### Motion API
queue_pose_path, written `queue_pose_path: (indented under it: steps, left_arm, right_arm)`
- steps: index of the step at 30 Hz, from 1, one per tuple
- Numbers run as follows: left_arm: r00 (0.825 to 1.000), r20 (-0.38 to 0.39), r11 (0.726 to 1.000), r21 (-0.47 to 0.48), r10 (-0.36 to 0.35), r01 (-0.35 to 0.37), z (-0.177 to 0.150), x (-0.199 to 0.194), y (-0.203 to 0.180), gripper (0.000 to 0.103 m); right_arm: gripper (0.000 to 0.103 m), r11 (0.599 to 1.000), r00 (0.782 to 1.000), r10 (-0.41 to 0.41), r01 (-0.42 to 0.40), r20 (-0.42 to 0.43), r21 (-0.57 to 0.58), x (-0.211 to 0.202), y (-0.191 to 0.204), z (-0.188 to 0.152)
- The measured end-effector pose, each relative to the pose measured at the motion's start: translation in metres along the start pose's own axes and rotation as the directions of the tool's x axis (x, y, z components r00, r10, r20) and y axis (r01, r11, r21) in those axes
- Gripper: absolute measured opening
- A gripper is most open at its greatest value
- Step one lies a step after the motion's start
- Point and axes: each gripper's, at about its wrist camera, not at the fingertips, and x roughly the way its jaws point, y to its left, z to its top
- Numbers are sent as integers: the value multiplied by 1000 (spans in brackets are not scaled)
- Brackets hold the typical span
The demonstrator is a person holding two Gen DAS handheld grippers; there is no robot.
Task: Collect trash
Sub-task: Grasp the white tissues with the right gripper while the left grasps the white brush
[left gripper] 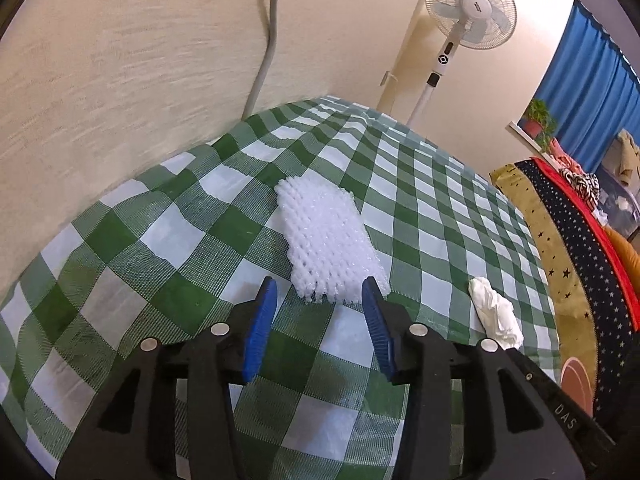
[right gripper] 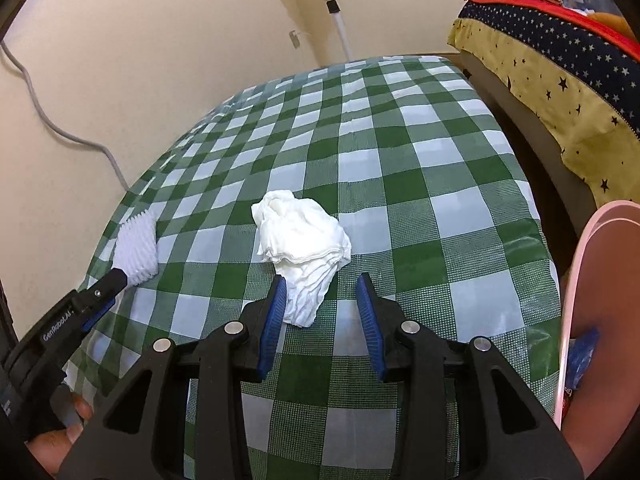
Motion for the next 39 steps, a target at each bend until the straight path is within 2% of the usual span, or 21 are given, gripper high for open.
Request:
queue_pose_path:
  steps: [4, 6, 11, 23, 26, 30, 32, 35, 39]
  left_arm:
    - [1000, -7, 1000, -20, -10, 10, 1, 3, 3, 44]
    - [1000, -6, 999, -34, -16, 16, 2, 2, 4, 44]
    - [999, 21, 998, -54, -32, 34, 7, -1, 7, 45]
    - [999, -33, 997, -77, -31, 29, 8, 14, 10, 44]
    - [998, -55, 997, -69, -31, 27, 7, 19, 9, 38]
    - [996, -76, 995, -82, -56, 50, 6, 22, 12, 15]
    - [996, -74, 996, -70, -58, 53, 6, 21, 11, 10]
    - [996, -63, 998, -35, -56, 54, 6, 14, 5, 9]
    - [998, -35, 997, 57, -53, 55, 7, -1, -14, 9]
  right_arm:
    - [30, 1000, 1000, 1, -1, -7, -7, 1, 1, -1]
    - [20, 1000, 1000, 7, -7, -10, -13, 1, 2, -1]
    - [11, 1000, 1000, 15, -15, -9, -25, -1, 3, -1]
    - [7, 997, 1000, 22, -20, 22, -70, -11, 8, -5]
    - [7, 997, 999, 20, -18, 28, -73, -14, 8, -6]
    - [6, 997, 999, 27, -25, 32, -75, -18, 9, -7]
    - [6, 997, 999, 31, -28, 40, -78, -23, 9, -6]
    - [6, 996, 998, 31, -27, 56, -84, -31, 10, -4]
    - [6, 995, 996, 26, -18, 80, -96, -47, 12, -4]
